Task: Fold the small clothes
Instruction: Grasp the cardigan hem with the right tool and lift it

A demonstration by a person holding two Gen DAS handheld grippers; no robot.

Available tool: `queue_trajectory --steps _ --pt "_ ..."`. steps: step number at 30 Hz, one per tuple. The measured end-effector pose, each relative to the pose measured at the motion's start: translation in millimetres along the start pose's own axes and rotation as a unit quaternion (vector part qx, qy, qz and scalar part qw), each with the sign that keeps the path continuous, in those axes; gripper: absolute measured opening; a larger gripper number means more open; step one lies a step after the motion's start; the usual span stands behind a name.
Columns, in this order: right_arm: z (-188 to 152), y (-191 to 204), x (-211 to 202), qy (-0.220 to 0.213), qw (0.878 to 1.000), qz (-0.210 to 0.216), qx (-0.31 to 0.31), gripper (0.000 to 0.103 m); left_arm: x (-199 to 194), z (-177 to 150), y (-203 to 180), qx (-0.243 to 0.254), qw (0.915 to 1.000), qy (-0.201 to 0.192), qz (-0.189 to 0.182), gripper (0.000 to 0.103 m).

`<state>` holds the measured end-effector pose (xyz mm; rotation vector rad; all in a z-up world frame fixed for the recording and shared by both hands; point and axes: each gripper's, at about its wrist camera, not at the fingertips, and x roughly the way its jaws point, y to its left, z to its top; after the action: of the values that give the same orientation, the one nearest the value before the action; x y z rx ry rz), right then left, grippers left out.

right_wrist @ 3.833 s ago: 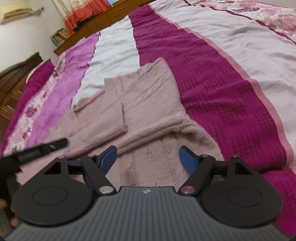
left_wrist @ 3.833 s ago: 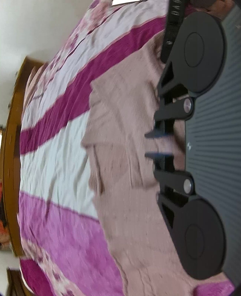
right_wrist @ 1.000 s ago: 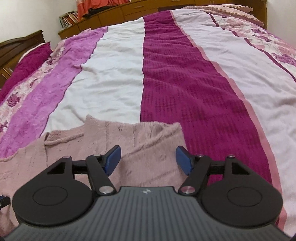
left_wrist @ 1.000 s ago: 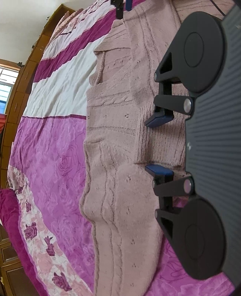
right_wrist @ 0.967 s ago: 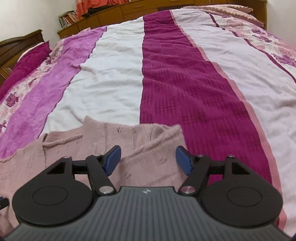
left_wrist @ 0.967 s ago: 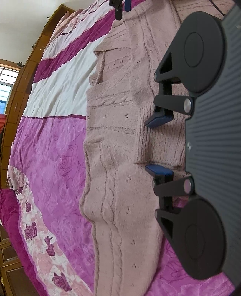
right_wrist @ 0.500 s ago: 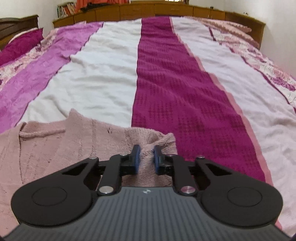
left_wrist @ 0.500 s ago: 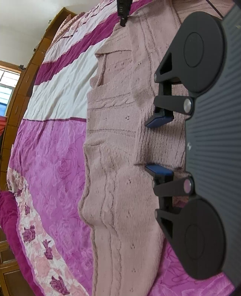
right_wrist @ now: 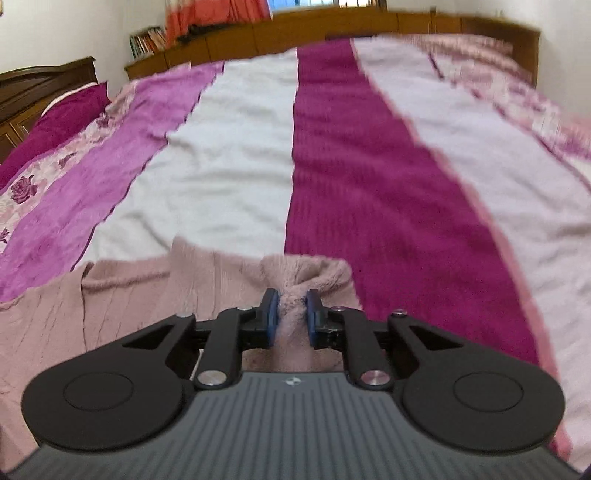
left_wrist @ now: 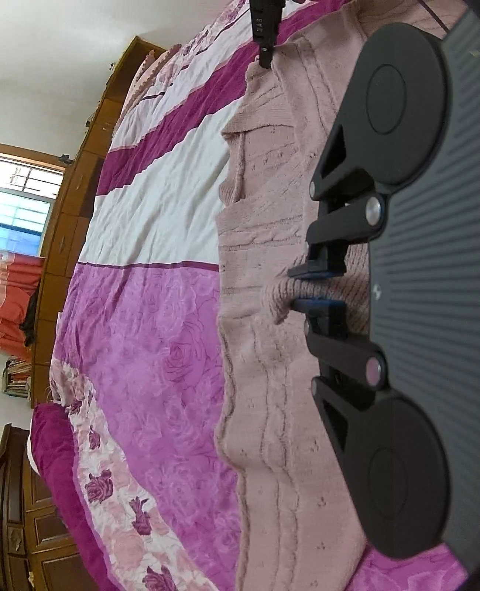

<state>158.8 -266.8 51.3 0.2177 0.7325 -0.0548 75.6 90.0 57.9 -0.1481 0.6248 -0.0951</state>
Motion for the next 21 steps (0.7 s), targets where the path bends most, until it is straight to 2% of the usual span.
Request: queue_trajectory --steps 3,9,10,12,19,21 --pt "-1.7 -2.5 -0.1 -0.004 1.000 0.003 0.008 0.031 1.1 -3.4 1.0 0.000 1.0000 0.005 0.005 0.012" --pt "0.8 -13.9 15.5 0.022 0.997 0.020 0.072 0.032 1.4 -5.5 3.8 -0.004 0.9999 0.008 0.006 0.012" --pt "1.3 -16.0 18.1 0.024 0.996 0.021 0.081 0.031 1.4 -5.6 3.9 -0.005 1.0000 0.007 0.005 0.012" --pt "1.5 -17.6 15.7 0.013 0.995 0.025 0.093 0.016 0.0 -5.2 3.5 -0.003 1.0000 0.004 0.004 0.012" --pt "-5.1 -29.7 -4.1 -0.029 0.989 0.066 0.127 0.015 -3.3 -6.5 -0.8 0.011 0.9999 -0.002 0.008 0.012" --pt "-6.3 -38.0 -5.3 -0.022 0.984 0.091 0.151 0.016 -4.2 -6.5 -0.7 0.012 0.9999 -0.002 0.007 0.012"
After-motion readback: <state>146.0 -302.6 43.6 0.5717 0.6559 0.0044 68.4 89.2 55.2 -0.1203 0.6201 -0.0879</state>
